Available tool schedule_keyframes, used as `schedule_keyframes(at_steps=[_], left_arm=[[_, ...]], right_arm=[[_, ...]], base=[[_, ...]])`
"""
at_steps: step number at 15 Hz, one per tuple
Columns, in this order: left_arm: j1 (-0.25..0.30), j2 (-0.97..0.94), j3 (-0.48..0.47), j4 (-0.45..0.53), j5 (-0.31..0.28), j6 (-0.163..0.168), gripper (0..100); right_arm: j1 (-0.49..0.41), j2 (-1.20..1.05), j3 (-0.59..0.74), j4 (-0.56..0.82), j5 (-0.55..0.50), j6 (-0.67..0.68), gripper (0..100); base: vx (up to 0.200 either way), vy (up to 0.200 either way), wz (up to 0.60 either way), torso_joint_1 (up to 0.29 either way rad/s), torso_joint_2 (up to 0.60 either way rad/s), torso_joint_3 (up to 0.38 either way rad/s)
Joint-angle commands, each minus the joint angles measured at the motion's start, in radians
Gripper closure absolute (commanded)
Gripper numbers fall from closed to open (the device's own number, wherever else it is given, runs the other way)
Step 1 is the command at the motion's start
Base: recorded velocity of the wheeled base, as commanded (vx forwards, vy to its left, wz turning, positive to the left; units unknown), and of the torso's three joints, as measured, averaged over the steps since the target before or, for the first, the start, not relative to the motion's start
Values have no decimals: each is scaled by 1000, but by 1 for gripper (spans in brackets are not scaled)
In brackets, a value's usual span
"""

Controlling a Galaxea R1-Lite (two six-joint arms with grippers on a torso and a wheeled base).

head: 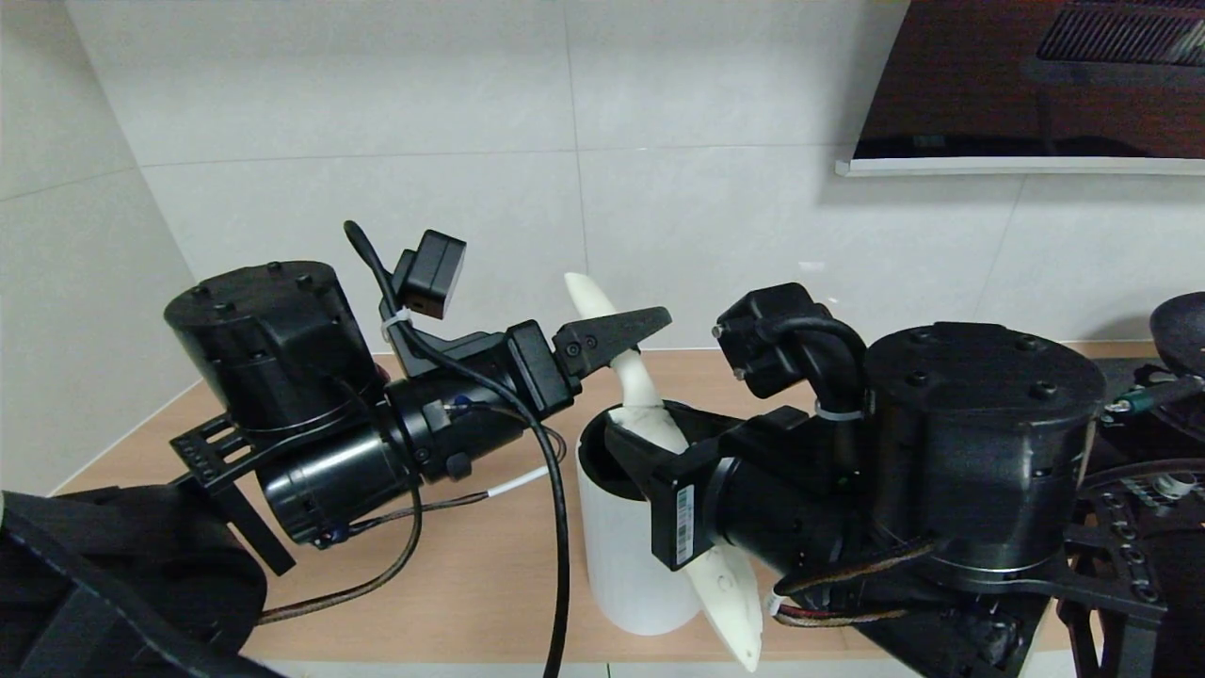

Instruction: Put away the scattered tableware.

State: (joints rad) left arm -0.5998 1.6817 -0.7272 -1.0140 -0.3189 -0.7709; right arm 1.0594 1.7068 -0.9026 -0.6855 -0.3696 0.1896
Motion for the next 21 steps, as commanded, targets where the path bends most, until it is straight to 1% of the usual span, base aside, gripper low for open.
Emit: schedule_keyframes(at_steps=[1,4,5,17,18,21], left_arm=[[0,4,2,0,1,-1,0],[-3,6,5,0,0,-1,0],[-3,6,6,0,0,-1,100],[-3,1,8,-1,-2,-4,100],[-3,3,6,-1,0,-4,100],[-3,-7,0,2,1,-5,100]], right_arm=[[2,1,4,0,0,-1,100],[8,4,4,0,1,1,100],[8,5,4,-2,1,1,100],[5,1,7,-11,0,2,100],[4,1,5,-12,0,4,0],[2,-1,11,-37,0,8,0]], base=[[0,0,0,0,0,0],[0,0,0,0,0,0],[0,0,0,0,0,0],[0,0,0,0,0,0],[0,0,0,0,0,0],[0,0,0,0,0,0]])
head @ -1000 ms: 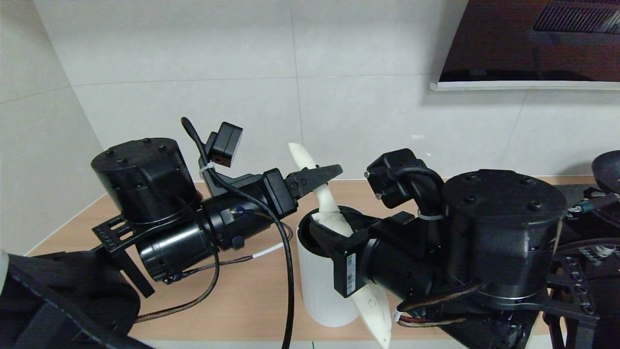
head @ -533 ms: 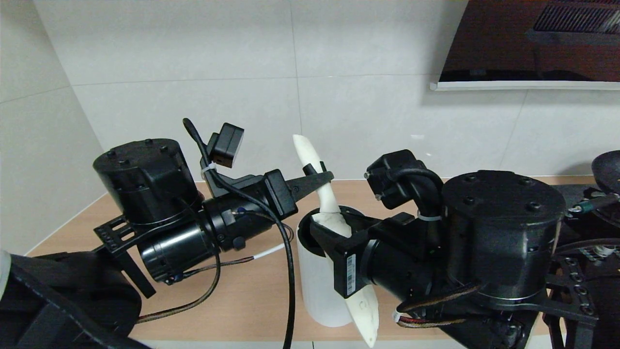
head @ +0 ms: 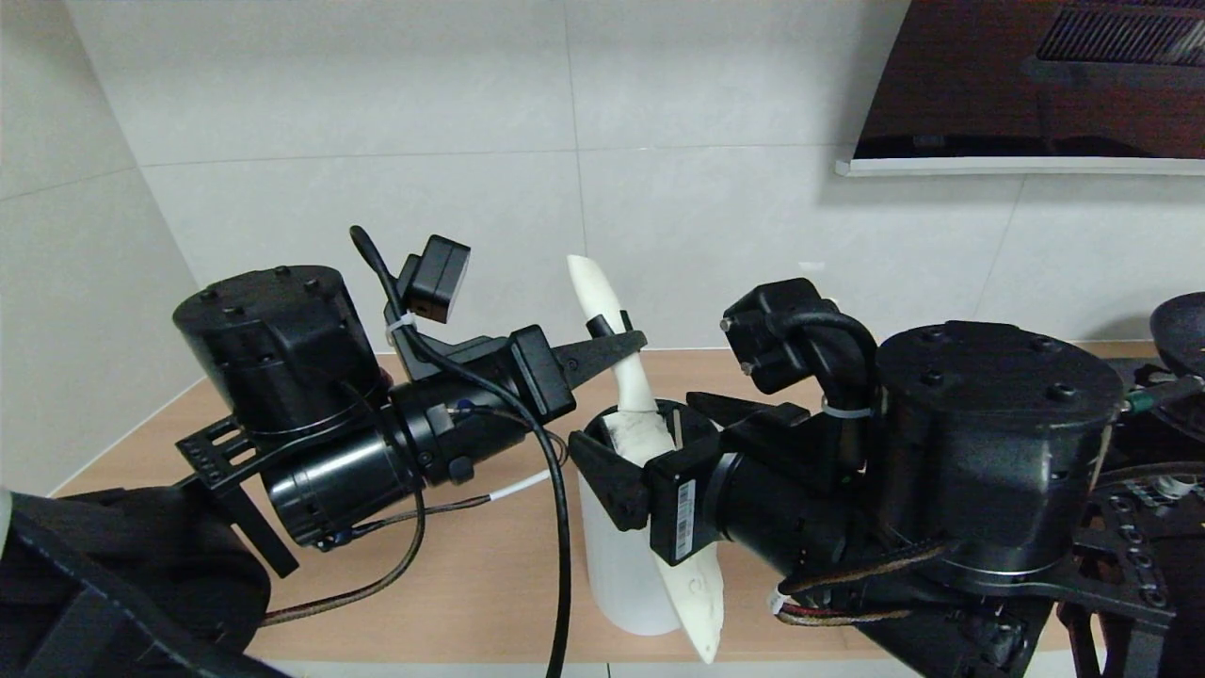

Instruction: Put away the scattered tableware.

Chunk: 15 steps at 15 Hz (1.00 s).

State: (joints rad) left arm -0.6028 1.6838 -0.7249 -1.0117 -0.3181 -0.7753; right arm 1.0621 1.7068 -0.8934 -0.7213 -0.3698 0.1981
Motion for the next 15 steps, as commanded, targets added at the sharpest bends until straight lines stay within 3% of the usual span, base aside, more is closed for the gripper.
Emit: schedule_keyframes(at_steps=[1,5,7,8,9,10,11,12,13,14,15], left_arm=[[0,-19,-2,2,1,-1,100],[8,-85,-30,56,4,2,100],[14,-150,-114,179,79,7,100],[14,-171,-176,248,140,28,100],[14,-177,-240,354,225,94,100],[14,-177,-243,361,232,100,100],[14,-133,-343,466,399,235,100],[14,-133,-343,466,399,235,100],[-12,-90,-435,518,533,378,100],[-42,-85,-438,530,619,444,100],[-78,-87,-421,528,741,476,100]], right_arm=[[-2,-6,5,-9,-1,0,0],[-62,-90,25,-12,2,-6,0],[-139,-194,28,-1,9,-11,0],[-175,-228,30,2,11,-11,0],[-217,-260,30,19,15,-14,0],[-220,-262,30,20,15,-14,0],[-255,-303,28,63,22,-20,0],[-255,-303,28,63,22,-20,0],[-278,-334,34,83,22,-32,0],[-297,-337,34,83,22,-32,0],[-307,-338,36,85,23,-32,0]], base=[[0,0,0,0,0,0],[0,0,0,0,0,0],[0,0,0,0,0,0],[0,0,0,0,0,0],[0,0,0,0,0,0],[0,0,0,0,0,0],[0,0,0,0,0,0],[0,0,0,0,0,0],[0,0,0,0,0,0],[0,0,0,0,0,0],[0,0,0,0,0,0]])
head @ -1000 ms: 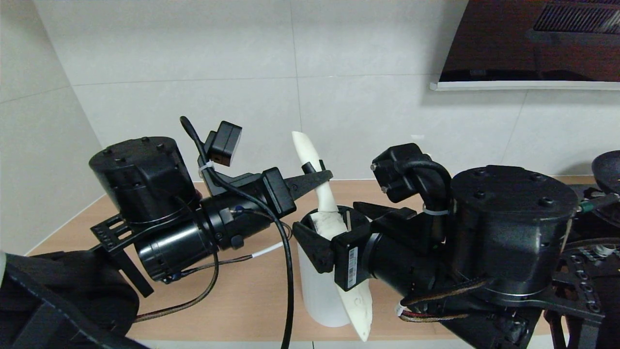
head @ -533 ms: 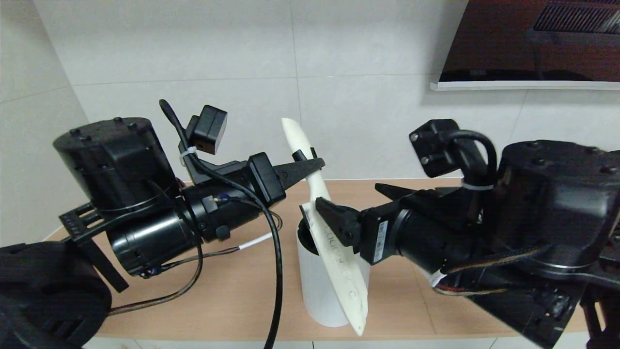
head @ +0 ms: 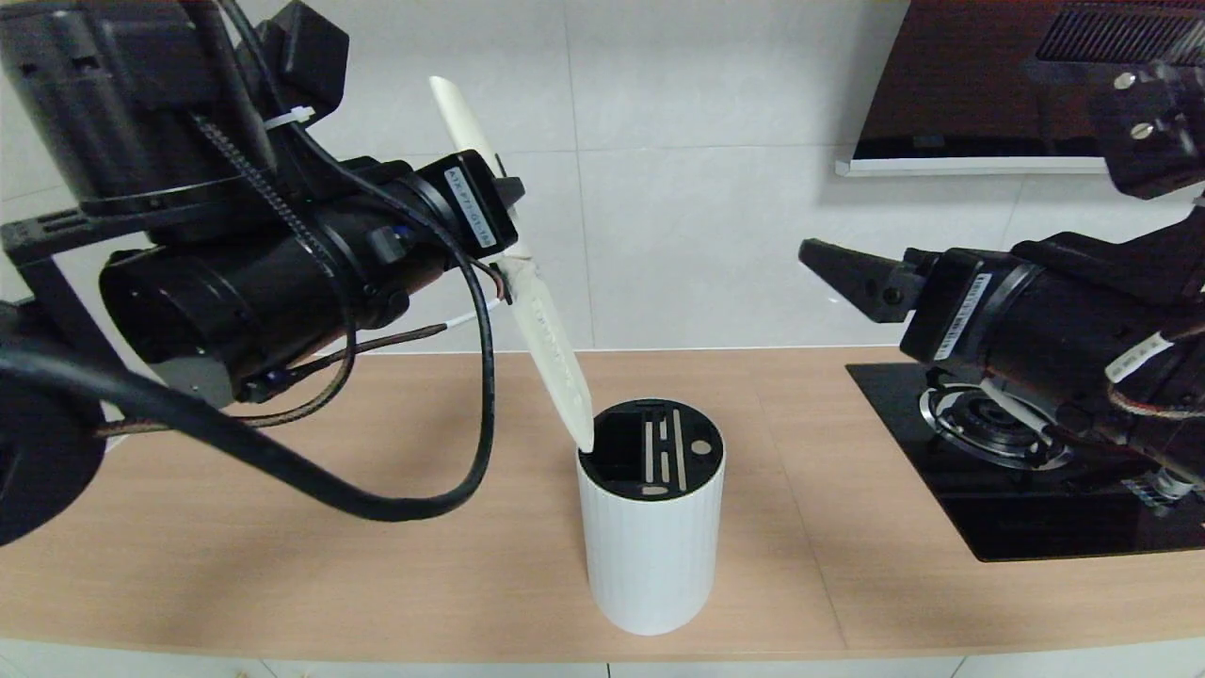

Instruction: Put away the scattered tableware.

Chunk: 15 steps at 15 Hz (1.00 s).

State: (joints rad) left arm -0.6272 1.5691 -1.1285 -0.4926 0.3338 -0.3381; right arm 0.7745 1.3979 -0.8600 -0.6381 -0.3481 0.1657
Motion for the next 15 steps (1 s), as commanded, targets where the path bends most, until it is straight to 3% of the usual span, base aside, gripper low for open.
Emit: schedule_keyframes(at_steps=[1,4,8,9,11,12,15], left_arm=[[-72,28,3,2,162,44,100],[-108,32,21,-84,180,47,100],[-127,60,92,-233,182,156,100],[-146,104,105,-299,205,183,100],[-157,161,101,-337,255,200,100],[-157,207,101,-386,278,226,100],[-158,223,104,-426,280,231,100]], right_arm=[[-27,-28,6,0,1,0,0],[-40,-19,15,0,18,0,0],[-40,-14,22,0,18,0,0],[-40,-11,22,0,18,0,0],[-40,-11,22,-2,18,0,0],[-40,-11,24,0,18,0,0],[-40,-7,24,-2,20,0,0]], base=[[0,0,0,0,0,0],[0,0,0,0,0,0],[0,0,0,0,0,0],[0,0,0,0,0,0],[0,0,0,0,0,0],[0,0,0,0,0,0],[0,0,0,0,0,0]])
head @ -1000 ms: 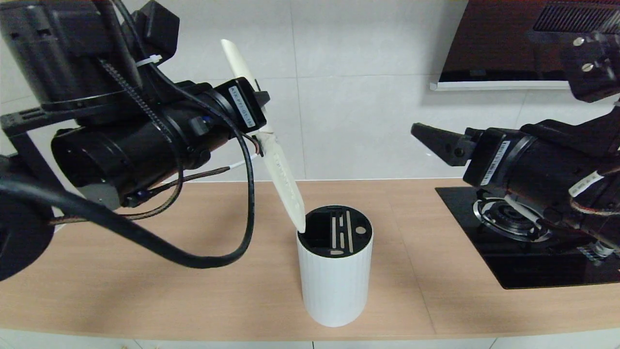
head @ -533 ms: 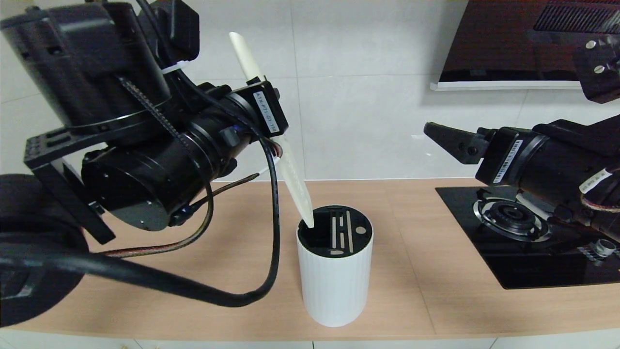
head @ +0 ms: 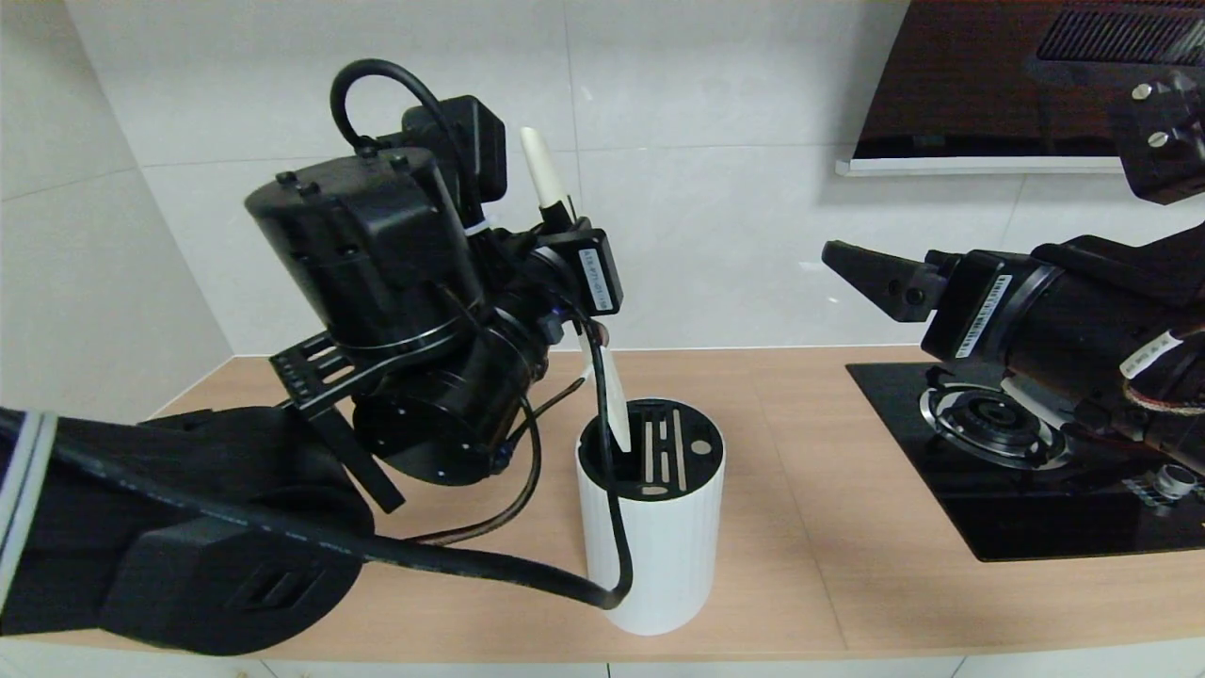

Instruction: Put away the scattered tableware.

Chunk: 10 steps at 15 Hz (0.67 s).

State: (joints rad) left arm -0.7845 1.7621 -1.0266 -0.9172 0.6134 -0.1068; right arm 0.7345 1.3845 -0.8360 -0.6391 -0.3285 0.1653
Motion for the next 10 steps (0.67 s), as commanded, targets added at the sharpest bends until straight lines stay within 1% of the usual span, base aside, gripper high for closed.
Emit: schedule_keyframes(at_steps=[1,10], left_arm=[[-1,37,2,-2,0,-1,100],[-1,92,13,-5,2,-2,100]], right_arm=[[0,8,1,-1,0,0,0],[0,7,5,-2,0,0,0]], base=[[0,0,0,0,0,0],[0,0,0,0,0,0]])
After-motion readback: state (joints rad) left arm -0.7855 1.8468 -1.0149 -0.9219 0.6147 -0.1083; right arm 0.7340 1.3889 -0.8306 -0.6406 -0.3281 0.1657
